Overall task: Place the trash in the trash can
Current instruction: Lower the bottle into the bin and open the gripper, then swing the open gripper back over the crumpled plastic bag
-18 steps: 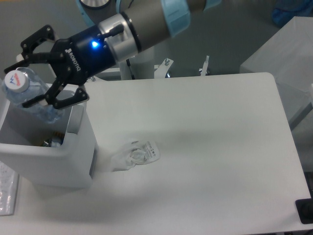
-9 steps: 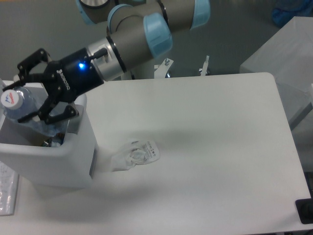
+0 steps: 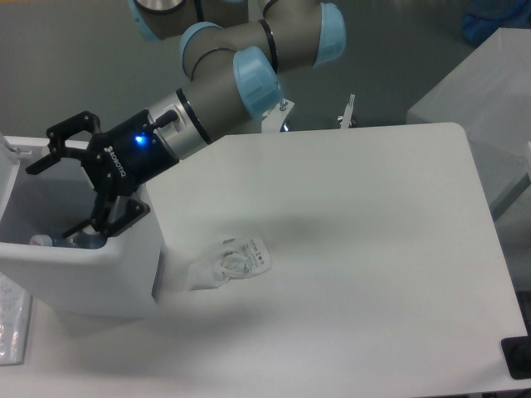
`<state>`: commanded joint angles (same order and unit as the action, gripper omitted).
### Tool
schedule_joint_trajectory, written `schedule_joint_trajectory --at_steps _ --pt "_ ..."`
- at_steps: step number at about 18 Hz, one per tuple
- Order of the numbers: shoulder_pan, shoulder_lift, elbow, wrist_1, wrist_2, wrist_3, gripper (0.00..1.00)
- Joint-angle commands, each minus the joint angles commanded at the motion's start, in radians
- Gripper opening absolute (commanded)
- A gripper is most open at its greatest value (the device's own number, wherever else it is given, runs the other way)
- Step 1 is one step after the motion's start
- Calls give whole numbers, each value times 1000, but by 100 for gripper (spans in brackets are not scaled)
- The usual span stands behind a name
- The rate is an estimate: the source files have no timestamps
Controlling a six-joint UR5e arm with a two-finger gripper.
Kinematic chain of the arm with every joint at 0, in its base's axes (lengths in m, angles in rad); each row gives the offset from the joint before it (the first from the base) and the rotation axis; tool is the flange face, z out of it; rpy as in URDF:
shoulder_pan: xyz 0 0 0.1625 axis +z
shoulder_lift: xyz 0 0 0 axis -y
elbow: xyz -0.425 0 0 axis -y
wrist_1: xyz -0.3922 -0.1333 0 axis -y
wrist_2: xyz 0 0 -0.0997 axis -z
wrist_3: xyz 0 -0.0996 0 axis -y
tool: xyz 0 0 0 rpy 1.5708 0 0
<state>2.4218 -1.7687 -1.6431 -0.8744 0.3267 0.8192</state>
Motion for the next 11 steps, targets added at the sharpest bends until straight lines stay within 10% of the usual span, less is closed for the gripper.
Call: schedule_joint_trajectory --at_steps 11 --pt "200 -152 244 -2 90 2 100"
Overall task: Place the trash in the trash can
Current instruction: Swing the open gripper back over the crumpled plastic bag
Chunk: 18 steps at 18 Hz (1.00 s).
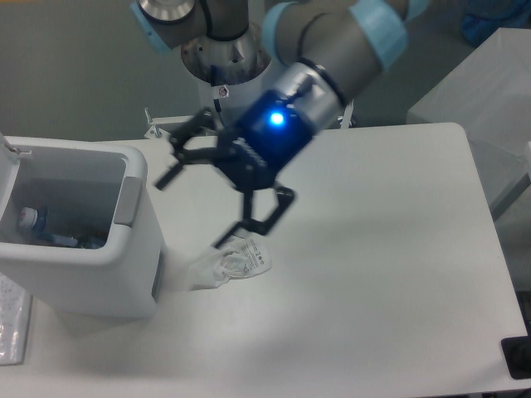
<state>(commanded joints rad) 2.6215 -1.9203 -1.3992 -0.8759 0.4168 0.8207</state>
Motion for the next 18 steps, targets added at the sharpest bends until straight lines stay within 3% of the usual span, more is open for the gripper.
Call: schedule_joint_trajectory --at_steps 8,10,14,18 --pt "37 -129 15 -15 259 -6 100" --pt "17 -137 3 -57 336 -8 100" --pt "-60 -151 0 -198 512 3 100" --pt "-127 -171 -18 -236 664 5 100"
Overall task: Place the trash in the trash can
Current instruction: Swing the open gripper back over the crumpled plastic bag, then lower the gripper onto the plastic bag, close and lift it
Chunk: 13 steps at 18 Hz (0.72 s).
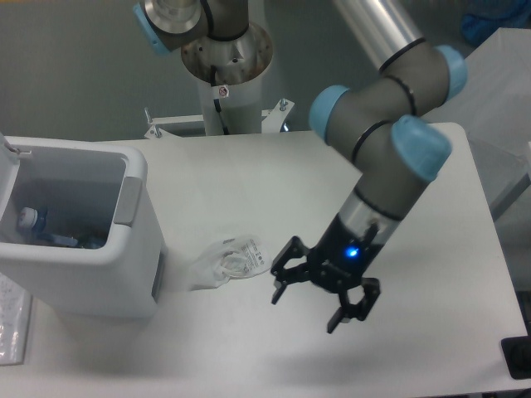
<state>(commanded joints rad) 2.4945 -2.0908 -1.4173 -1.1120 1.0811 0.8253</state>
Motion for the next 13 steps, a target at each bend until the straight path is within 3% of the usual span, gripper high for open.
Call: schedule_joint_trajectory --at_steps 4,8,13 --pt "-52 11 -70 -52 94 29 100" --pt "-94 34 -144 -54 199 80 100" --pt "-115 74 -248 -52 249 129 100"
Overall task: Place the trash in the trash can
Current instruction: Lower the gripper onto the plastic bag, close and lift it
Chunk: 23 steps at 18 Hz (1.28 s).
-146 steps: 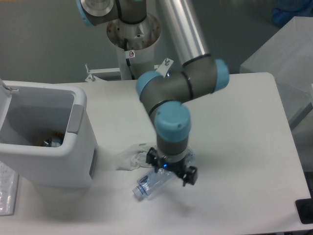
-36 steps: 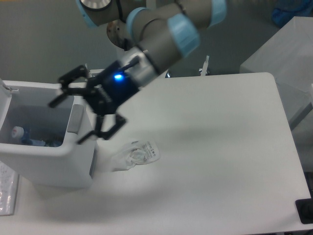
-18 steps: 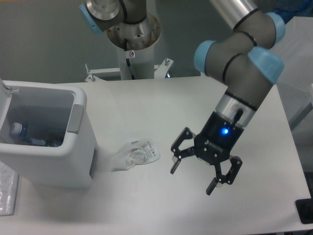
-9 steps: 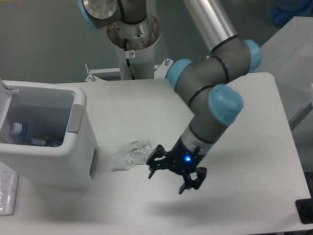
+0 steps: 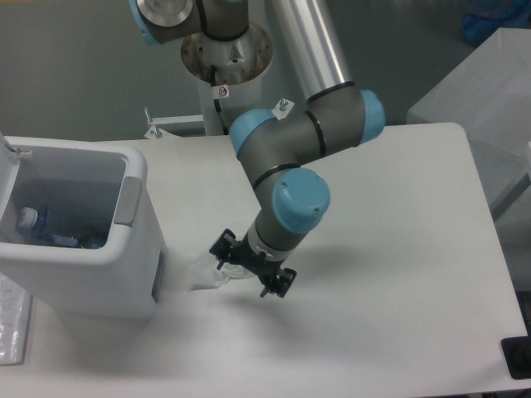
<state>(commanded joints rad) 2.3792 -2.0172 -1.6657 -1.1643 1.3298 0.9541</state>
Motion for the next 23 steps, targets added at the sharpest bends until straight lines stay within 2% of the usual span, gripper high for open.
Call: schedule_joint_trajectory --at_steps 4,6,8,9,12,14,15,23 --pt "-29 3 -49 3 80 12 100" --pt "-44 -1 -54 9 106 9 99" --pt "-57 -6 -58 12 130 5 92" --pt "-58 -11 -58 12 140 2 83" --pt "-63 -15 -57 15 143 -11 32" --pt "-63 -15 -49 18 143 -58 5" --pt "-63 -14 -46 18 143 -67 0" --pt "-49 11 -8 9 131 -55 0"
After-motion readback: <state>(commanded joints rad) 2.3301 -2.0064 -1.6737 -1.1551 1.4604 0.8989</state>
